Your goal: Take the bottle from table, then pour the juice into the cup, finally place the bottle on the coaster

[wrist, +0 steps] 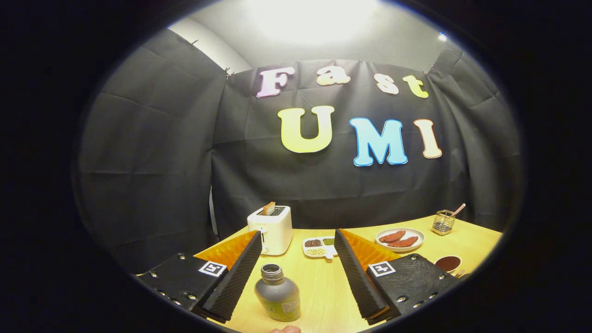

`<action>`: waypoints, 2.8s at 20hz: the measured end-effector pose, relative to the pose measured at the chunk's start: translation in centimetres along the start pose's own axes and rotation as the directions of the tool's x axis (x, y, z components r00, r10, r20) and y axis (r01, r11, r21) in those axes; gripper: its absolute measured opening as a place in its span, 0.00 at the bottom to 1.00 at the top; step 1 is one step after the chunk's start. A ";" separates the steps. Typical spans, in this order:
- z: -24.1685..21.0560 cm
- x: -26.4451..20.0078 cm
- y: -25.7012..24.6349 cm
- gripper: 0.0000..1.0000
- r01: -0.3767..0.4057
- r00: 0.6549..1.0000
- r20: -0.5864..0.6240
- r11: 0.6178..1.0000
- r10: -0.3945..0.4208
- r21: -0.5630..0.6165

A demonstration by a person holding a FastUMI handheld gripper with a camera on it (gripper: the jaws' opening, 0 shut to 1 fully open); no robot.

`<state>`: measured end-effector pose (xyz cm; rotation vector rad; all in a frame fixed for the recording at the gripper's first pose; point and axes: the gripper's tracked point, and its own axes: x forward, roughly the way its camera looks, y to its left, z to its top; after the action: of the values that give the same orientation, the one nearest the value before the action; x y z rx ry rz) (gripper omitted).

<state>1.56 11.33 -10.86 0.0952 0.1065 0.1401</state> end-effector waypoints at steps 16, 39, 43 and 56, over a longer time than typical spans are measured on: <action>-9.1 1.2 2.1 0.96 0.008 0.983 -0.183 1.000 -0.009 -0.008; -17.3 0.5 2.5 0.96 0.038 0.915 -0.403 0.999 -0.032 0.006; -17.4 0.7 2.8 0.81 0.024 0.911 -0.412 0.999 -0.012 0.024; -13.4 2.4 3.0 0.76 0.022 0.898 -0.438 0.990 0.043 0.141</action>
<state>2.00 15.80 -24.07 0.2067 0.5717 0.1630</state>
